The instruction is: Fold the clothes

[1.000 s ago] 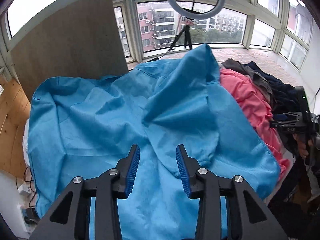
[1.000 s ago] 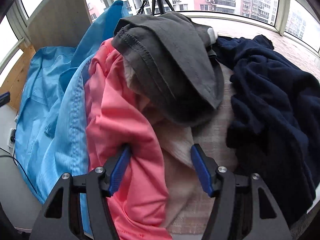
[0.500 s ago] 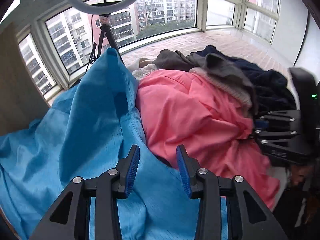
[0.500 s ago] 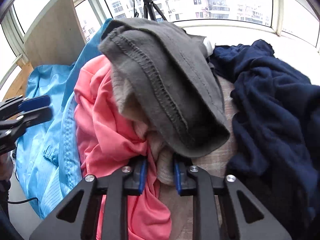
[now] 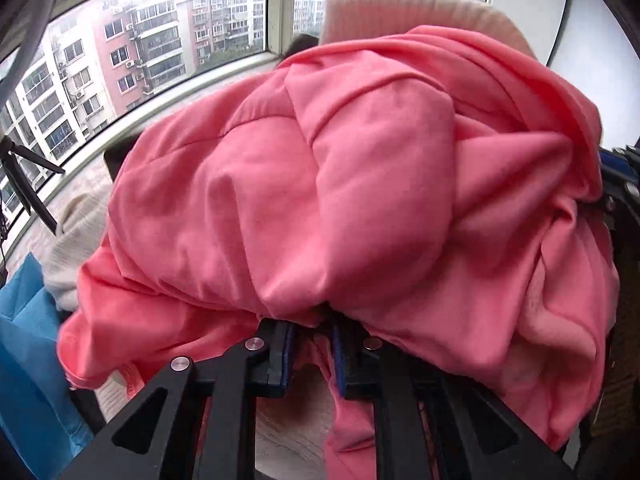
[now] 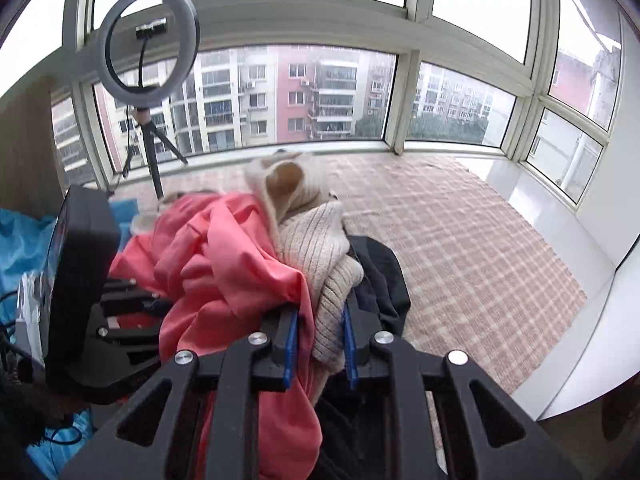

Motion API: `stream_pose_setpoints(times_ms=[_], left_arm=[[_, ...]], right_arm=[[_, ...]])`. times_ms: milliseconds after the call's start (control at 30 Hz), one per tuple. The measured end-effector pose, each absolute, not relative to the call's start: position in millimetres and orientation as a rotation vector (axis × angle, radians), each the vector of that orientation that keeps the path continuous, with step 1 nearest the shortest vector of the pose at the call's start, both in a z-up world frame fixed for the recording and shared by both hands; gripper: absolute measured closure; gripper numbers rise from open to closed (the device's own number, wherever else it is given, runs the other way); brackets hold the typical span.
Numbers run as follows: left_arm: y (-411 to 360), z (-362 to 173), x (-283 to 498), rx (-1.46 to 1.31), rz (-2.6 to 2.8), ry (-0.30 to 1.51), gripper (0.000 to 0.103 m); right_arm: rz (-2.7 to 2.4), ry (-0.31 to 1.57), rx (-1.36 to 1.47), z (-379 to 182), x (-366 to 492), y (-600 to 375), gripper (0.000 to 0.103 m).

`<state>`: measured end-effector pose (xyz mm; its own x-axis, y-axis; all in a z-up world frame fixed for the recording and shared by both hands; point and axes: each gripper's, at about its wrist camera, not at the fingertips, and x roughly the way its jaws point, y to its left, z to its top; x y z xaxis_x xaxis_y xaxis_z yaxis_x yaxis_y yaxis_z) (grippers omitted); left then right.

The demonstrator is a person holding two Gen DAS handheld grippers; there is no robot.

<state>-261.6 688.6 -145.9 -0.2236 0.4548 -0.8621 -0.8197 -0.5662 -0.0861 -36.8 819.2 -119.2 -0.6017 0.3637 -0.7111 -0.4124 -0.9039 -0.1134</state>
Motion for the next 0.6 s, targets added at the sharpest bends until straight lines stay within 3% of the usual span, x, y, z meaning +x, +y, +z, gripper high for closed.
stream_pose_setpoints(times_ms=[100,167,300,400,467,500,600], left_arm=[[657.0,-136.7,-257.3,-1.144,1.891,0.499,0.085],[610.7,-118.0,-251.5,-1.138,1.91,0.493,0.081],[496.1,-75.6,-232.6,-1.101,2.08,0.51,0.073],[408.9,-47.6,-222.3,-1.096,2.238,0.498,0.072],[363.5,-39.6,-216.3,-1.12,2.339,0.464,0.072],[345.0,-39.2,-214.8,-1.133,2.383,0.45,0.072],[305.3,-48.8,-205.6,-1.196,2.464,0.367,0.072]], right_arm=[[2.441,0.082,-1.238,-133.7,-32.9,822.0,0.08],[2.489,0.103,-1.167,-111.5,-10.8,817.6,0.079],[2.623,0.067,-0.968,-51.7,15.5,785.9,0.064],[2.895,0.186,-1.013,-40.1,-7.0,741.2,0.064],[3.041,0.276,-1.148,-63.9,-43.2,697.2,0.081],[3.04,0.284,-1.256,-89.2,-66.0,677.1,0.102],[3.007,0.309,-1.575,-163.6,-132.7,619.4,0.101]])
